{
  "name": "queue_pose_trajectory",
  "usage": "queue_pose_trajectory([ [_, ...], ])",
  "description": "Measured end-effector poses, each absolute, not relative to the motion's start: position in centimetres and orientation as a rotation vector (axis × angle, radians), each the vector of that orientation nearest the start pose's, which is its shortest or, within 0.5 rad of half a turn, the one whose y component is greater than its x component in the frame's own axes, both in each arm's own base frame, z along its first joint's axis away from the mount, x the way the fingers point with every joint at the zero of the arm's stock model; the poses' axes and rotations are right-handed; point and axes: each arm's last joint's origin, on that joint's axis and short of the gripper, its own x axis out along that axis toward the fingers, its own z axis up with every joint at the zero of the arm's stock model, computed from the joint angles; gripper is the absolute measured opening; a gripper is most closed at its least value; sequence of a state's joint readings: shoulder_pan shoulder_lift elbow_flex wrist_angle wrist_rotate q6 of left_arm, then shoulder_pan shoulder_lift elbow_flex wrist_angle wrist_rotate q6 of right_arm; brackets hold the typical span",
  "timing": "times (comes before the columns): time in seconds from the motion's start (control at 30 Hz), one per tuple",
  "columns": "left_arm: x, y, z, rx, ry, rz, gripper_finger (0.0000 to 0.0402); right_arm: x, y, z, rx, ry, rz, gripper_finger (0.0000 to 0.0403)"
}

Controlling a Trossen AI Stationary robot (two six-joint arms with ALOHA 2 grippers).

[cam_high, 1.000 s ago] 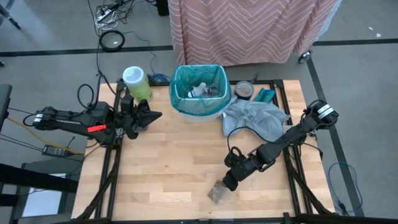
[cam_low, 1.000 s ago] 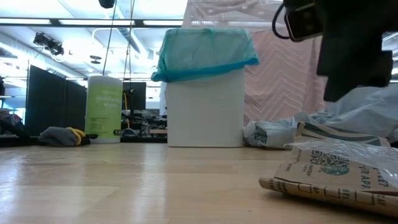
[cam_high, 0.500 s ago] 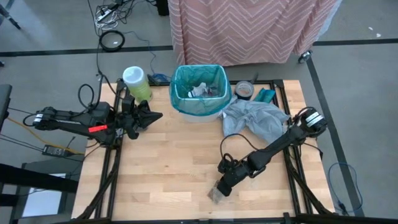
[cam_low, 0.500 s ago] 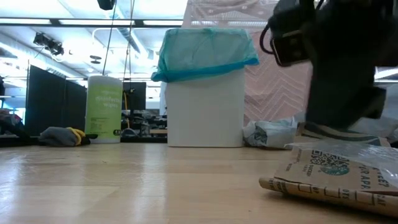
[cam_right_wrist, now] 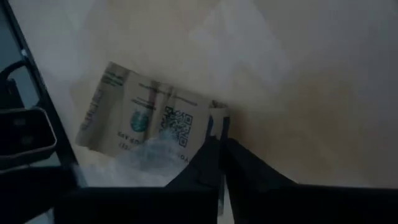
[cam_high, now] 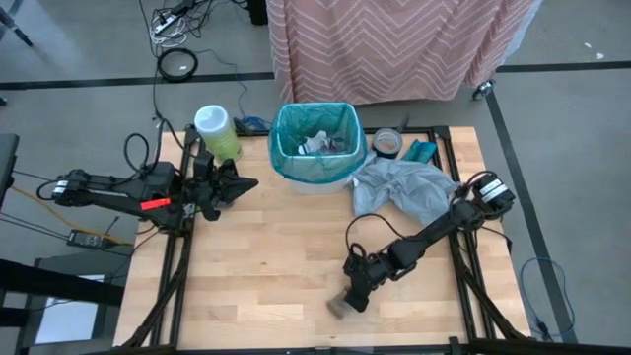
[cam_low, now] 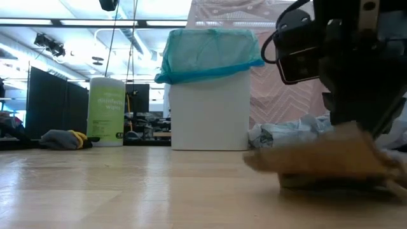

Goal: Place trash/remove bag and relplace
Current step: Put the brown paper into the trash bin

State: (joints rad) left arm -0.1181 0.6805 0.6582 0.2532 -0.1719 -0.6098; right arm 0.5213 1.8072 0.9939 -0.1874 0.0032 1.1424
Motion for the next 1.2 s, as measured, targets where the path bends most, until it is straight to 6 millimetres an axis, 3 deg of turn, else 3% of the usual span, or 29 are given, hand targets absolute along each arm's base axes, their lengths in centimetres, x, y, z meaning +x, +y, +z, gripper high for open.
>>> queue_pose_trajectory([
  [0.17, 15.4, -1.3, 34.6, -0.636, -0.238, -0.017, 0.0006, 30.8, 16.1, 14.9, 0.799, 1.074, -0.158, 0.0002],
  [0.33, 15.4, -1.3, 34.6, -0.635, -0.234, -0.016, 0.0006, 32.6, 14.0, 18.2, 0.793, 0.937, -0.174, 0.0001],
  [0.47, 15.4, -1.3, 34.6, -0.634, -0.234, -0.016, 0.0006, 34.0, 11.5, 23.3, 0.738, 0.777, -0.184, 0.0],
  [0.6, 15.4, -1.3, 34.6, -0.633, -0.232, -0.015, 0.0006, 34.8, 8.7, 30.2, 0.646, 0.554, -0.189, 0.0],
  [0.73, 15.5, -1.3, 34.5, -0.631, -0.225, -0.013, 0.0006, 34.5, 5.5, 37.1, 0.51, 0.356, -0.238, 0.0],
  [0.87, 15.5, -1.3, 34.5, -0.631, -0.222, -0.012, 0.0006, 33.2, 1.1, 41.9, 0.345, 0.264, -0.398, 0.0],
  [1.0, 15.5, -1.3, 34.4, -0.631, -0.22, -0.011, 0.0006, 31.8, -3.9, 44.2, 0.244, 0.287, -0.556, 0.0],
  [1.1, 15.5, -1.3, 34.4, -0.631, -0.218, -0.01, 0.0006, 31.2, -7.0, 44.2, 0.225, 0.322, -0.61, 0.0001],
  [1.2, 15.5, -1.3, 34.4, -0.63, -0.216, -0.01, 0.0006, 30.7, -8.9, 43.7, 0.233, 0.37, -0.621, 0.0017],
])
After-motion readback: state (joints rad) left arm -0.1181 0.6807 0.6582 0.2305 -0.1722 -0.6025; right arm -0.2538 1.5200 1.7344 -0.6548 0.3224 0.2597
